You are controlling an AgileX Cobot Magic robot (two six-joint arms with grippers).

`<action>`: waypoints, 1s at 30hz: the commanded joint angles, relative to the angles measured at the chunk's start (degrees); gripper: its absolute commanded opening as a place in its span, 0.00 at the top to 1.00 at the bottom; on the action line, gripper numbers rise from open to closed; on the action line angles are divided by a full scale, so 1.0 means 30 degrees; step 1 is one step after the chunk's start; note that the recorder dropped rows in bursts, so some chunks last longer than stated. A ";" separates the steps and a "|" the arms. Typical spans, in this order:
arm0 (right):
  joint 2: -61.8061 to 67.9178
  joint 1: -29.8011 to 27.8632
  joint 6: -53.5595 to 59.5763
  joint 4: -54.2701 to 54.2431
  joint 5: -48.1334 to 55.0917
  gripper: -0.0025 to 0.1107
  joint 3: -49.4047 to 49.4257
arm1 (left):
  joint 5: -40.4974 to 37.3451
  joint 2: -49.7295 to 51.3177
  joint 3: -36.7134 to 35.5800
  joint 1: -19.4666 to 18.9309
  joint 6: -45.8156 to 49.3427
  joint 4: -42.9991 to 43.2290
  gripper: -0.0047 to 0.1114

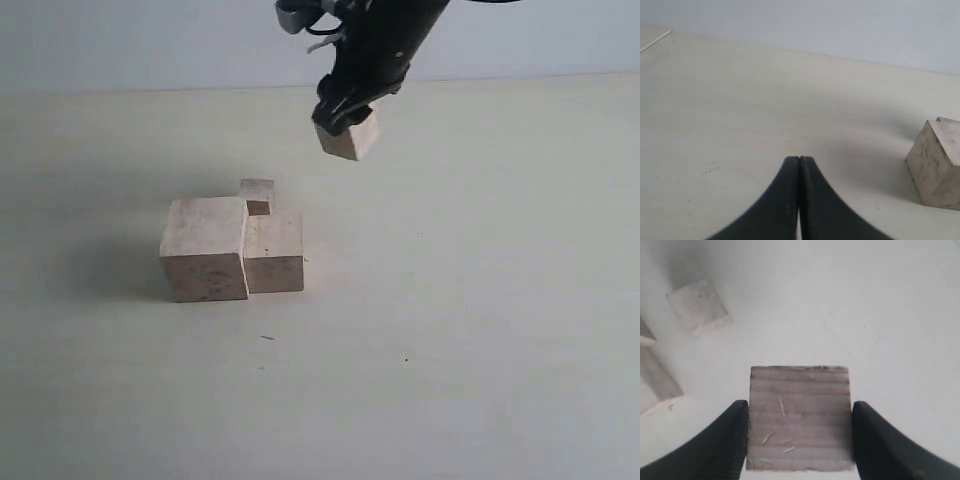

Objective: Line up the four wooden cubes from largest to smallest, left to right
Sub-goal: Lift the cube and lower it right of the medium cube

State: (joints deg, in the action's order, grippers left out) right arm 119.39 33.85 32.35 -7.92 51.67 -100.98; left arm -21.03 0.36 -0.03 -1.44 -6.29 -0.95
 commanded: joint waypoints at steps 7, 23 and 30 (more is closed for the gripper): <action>-0.2990 -0.3964 1.4073 -0.9761 0.3200 0.98 0.4612 | 0.0143 -0.0119 0.0009 0.0106 0.0002 0.0043 0.96; -0.1227 -0.3748 2.2960 -1.4218 0.2318 0.98 0.7484 | 0.0143 -0.0119 0.0009 0.0106 0.0002 0.0043 0.96; -0.0176 -0.2957 2.4937 -1.4090 0.2515 0.98 0.7484 | 0.0143 -0.0119 0.0009 0.0106 0.0002 0.0043 0.96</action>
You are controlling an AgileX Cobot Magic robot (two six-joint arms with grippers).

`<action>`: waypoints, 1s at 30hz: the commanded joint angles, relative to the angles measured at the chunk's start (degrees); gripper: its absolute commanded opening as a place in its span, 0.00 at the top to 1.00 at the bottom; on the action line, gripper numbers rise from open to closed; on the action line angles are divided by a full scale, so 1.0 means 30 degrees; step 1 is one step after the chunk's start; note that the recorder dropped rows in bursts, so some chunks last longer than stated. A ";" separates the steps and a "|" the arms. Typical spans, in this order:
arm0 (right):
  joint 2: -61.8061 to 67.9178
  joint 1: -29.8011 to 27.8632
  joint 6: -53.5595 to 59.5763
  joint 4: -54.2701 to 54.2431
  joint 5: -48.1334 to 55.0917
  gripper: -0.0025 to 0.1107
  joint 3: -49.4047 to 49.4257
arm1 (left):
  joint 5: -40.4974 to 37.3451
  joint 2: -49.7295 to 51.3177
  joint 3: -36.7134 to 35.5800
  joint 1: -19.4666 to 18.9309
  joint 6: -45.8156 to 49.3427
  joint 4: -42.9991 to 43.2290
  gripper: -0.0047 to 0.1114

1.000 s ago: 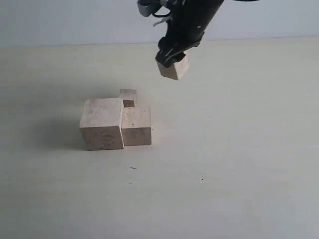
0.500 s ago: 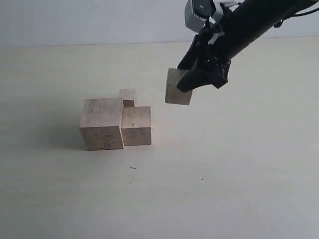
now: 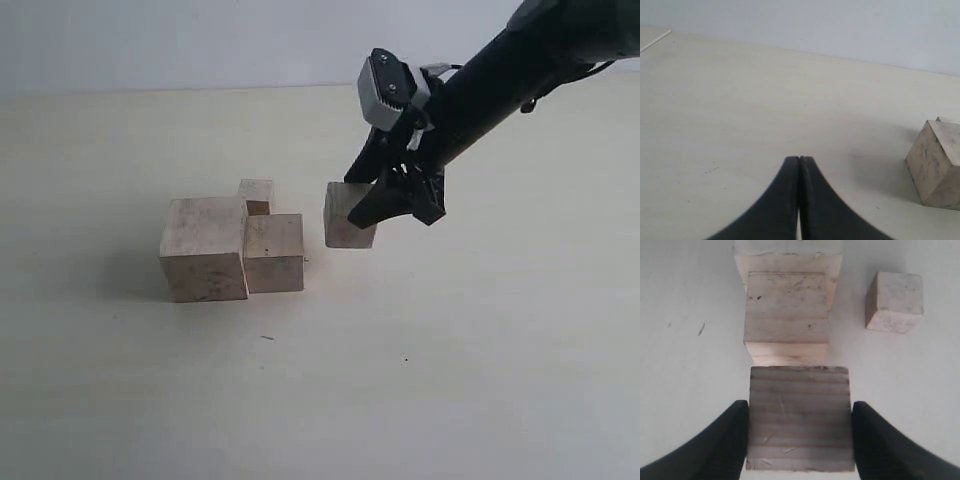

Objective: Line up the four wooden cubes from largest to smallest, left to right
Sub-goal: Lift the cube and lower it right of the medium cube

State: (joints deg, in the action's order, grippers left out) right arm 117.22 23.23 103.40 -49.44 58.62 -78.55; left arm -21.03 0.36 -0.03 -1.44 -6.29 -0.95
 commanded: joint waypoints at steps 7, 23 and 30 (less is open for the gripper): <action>0.1222 0.1023 0.1027 0.0654 -0.0843 0.98 0.0009 | 0.0143 -0.0119 0.0009 0.0106 0.0002 0.0043 0.96; 0.1222 0.1138 0.0288 -0.0252 -0.1164 0.98 0.0009 | 0.0143 -0.0119 0.0009 0.0106 0.0002 0.0043 0.96; 0.1222 0.1138 0.0288 -0.0251 -0.1275 0.98 0.0009 | 0.0143 -0.0119 0.0009 0.0106 0.0002 0.0043 0.96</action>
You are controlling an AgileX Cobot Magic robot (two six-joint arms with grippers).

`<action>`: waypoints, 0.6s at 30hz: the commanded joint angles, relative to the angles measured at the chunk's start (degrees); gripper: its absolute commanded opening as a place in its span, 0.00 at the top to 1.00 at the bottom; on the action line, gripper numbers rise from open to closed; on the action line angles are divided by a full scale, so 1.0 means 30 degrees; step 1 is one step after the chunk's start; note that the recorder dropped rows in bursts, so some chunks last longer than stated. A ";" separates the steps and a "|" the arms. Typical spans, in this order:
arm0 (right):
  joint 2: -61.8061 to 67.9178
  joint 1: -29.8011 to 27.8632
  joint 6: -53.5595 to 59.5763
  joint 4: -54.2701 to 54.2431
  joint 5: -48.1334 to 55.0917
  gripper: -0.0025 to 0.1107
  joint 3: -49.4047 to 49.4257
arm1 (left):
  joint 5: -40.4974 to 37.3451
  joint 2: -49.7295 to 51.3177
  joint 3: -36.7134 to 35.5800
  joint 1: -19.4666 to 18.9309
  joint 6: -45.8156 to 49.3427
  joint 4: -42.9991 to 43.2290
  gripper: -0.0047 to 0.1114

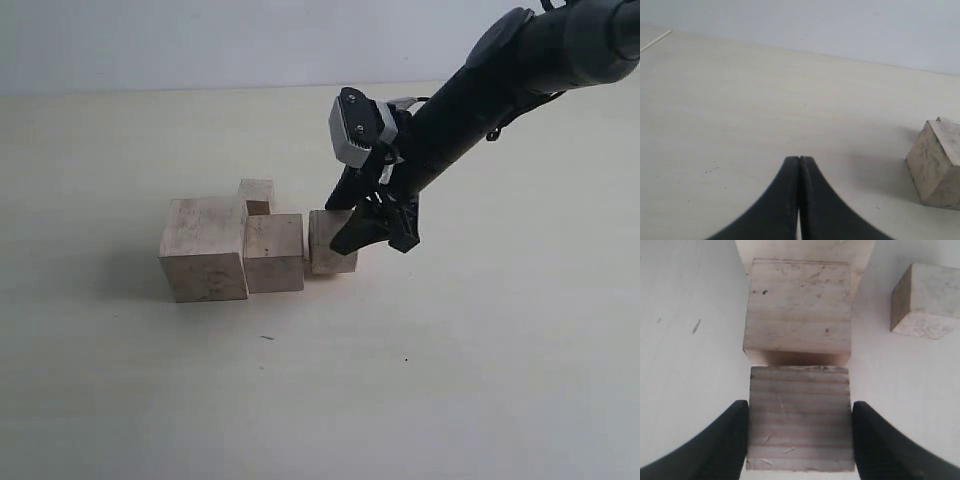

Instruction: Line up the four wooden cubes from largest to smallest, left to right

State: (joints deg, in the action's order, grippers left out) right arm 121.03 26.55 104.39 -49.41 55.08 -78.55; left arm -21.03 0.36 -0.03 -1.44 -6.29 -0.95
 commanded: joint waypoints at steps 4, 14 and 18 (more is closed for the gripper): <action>-0.0048 0.0032 -0.0206 -0.0260 -0.0217 0.98 0.0009 | 0.0143 -0.0119 0.0009 0.0106 0.0002 0.0043 0.96; -0.0048 0.0032 -0.0242 -0.0260 -0.0388 0.98 0.0009 | 0.0143 -0.0119 0.0009 0.0106 0.0002 0.0043 0.96; -0.0048 0.0032 -0.0292 -0.0260 -0.0520 0.98 0.0009 | 0.0143 -0.0119 0.0009 0.0106 0.0002 0.0043 0.96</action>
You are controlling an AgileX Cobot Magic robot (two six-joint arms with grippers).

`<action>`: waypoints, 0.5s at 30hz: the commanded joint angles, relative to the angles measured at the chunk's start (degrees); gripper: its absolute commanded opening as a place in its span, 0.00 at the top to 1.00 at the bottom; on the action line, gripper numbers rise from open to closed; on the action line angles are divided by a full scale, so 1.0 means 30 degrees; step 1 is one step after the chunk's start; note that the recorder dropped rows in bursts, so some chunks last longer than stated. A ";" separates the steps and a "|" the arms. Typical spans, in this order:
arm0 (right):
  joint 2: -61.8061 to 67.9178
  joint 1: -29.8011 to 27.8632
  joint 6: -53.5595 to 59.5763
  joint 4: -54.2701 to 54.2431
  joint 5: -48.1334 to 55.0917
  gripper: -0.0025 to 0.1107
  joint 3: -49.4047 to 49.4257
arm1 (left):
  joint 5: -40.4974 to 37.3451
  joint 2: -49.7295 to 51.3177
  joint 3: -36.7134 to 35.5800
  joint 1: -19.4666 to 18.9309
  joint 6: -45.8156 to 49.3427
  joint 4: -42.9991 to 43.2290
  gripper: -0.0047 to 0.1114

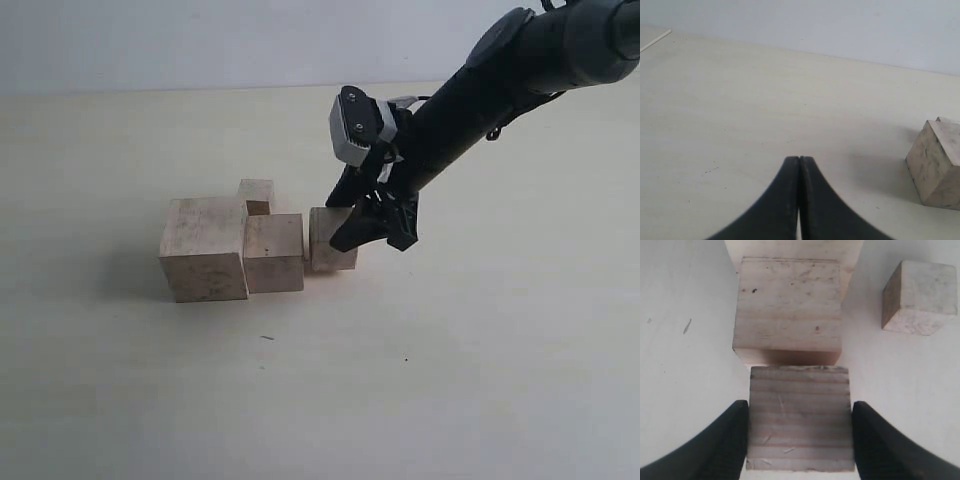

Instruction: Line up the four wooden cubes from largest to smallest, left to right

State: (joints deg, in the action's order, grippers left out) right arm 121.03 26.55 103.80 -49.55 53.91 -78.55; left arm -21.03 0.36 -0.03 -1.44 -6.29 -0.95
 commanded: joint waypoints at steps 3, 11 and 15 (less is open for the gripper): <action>-0.0048 0.0032 -0.0138 -0.0215 -0.0129 0.98 0.0009 | 0.0143 -0.0119 0.0009 0.0106 0.0002 0.0043 0.96; 0.0090 0.0032 -0.0446 -0.0215 -0.0161 0.98 0.0009 | 0.0143 -0.0119 0.0009 0.0106 0.0002 0.0043 0.96; 0.0564 0.0032 -0.0713 -0.0215 -0.0017 0.98 0.0009 | 0.0143 -0.0119 0.0009 0.0106 0.0002 0.0043 0.96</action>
State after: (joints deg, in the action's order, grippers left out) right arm 121.67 26.55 102.26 -49.55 53.55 -78.55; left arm -21.03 0.36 -0.03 -1.44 -6.29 -0.95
